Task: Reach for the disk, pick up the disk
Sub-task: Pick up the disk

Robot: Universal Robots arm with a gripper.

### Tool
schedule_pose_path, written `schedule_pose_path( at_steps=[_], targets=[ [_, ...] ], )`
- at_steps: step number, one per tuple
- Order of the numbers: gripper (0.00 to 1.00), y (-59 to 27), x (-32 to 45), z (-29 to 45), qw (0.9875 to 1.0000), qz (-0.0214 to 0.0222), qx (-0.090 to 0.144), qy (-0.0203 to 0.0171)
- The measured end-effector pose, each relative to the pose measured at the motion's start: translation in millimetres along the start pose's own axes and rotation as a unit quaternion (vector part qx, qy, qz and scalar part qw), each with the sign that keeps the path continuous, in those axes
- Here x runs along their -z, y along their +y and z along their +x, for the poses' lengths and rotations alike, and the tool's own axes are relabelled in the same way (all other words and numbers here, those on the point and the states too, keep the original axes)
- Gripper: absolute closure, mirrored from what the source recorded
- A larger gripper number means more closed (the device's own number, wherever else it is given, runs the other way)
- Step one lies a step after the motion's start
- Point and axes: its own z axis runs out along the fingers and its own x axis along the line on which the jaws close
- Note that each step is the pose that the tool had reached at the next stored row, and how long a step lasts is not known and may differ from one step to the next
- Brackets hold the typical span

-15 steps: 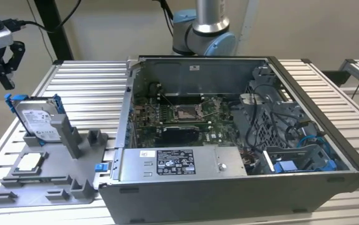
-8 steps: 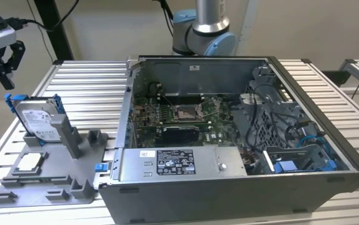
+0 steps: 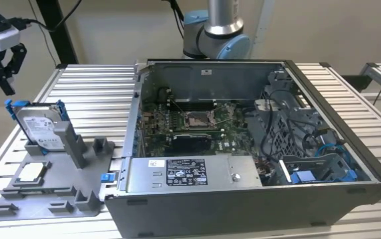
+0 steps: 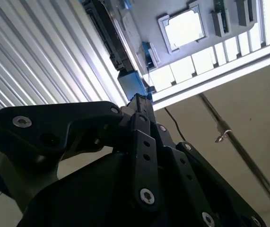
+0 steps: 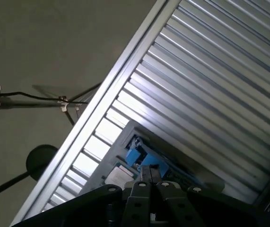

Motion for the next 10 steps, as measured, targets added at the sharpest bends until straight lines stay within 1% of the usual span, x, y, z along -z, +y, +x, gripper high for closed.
schedule_pose_path(
  at_steps=[5,10],
  targets=[
    [1.0,0.0,0.0,0.0,0.9997,0.0,0.023,0.0009],
    [1.0,0.1,0.0,-0.1,0.999,0.0,0.045,0.0017]
  ],
)
